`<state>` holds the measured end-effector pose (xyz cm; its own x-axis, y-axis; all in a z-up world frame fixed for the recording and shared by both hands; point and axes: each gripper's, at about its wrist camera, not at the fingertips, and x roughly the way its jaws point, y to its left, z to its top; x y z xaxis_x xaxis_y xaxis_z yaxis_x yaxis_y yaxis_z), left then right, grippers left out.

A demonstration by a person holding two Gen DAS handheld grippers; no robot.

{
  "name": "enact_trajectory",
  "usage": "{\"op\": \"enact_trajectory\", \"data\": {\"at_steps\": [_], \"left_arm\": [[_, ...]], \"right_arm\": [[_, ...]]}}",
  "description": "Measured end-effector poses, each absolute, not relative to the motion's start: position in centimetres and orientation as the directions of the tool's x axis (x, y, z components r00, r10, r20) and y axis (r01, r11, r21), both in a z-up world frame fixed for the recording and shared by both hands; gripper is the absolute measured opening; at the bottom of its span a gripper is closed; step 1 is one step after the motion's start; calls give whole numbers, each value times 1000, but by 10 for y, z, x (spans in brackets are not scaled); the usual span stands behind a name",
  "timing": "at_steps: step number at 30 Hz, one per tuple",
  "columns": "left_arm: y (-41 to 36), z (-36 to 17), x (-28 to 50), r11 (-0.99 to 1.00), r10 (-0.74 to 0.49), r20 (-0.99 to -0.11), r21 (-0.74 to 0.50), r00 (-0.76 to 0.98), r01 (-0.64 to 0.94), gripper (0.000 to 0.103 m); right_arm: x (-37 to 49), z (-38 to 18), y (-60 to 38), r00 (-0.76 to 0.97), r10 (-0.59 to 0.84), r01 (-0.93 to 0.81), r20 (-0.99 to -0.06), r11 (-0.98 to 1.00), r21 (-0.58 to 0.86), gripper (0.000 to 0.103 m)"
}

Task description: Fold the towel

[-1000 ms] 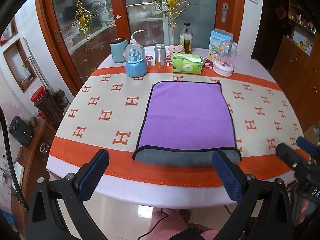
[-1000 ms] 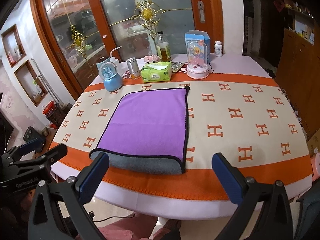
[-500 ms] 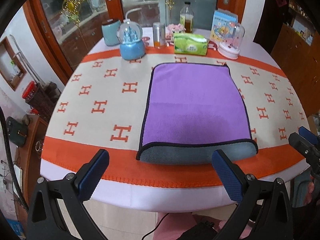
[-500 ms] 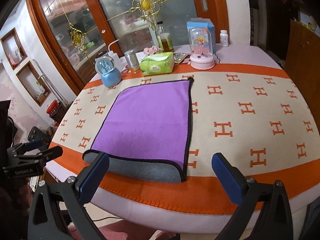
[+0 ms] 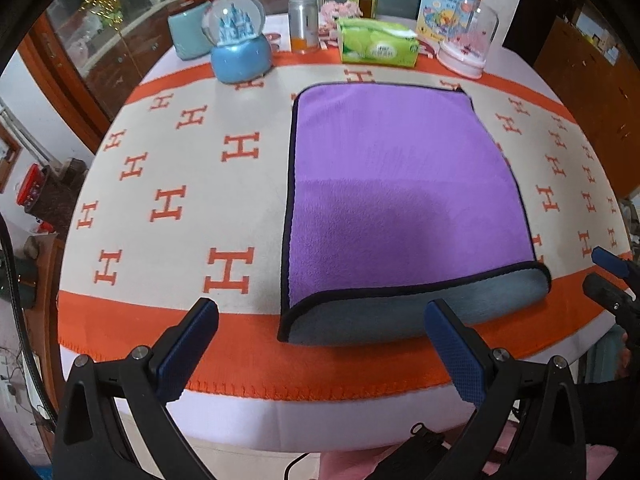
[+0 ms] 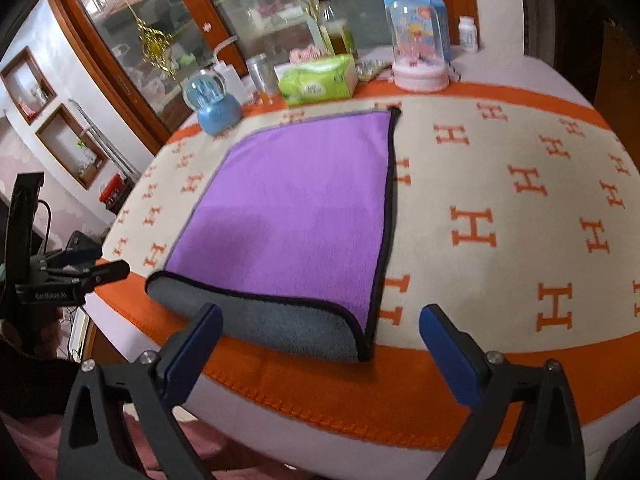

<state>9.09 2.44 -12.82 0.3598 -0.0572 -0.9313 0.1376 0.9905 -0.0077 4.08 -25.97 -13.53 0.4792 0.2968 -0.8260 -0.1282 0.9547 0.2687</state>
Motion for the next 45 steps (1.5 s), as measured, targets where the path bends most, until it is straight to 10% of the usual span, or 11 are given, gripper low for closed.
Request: {"op": "enact_trajectory", "data": {"at_steps": [22, 34, 45], "left_arm": [[47, -201, 123, 984, -168, -967, -151, 194, 100, 93], [54, -202, 121, 970, -238, -956, -224, 174, 92, 41], [62, -204, 109, 975, -216, -963, -203, 160, 93, 15]], "right_arm": [[56, -189, -256, 338, 316, -53, -886, 947, 317, 55], [54, -194, -258, 335, 299, -22, -893, 950, 310, 40], [51, -196, -257, 326, 263, -30, -908, 963, 268, 27]]}}
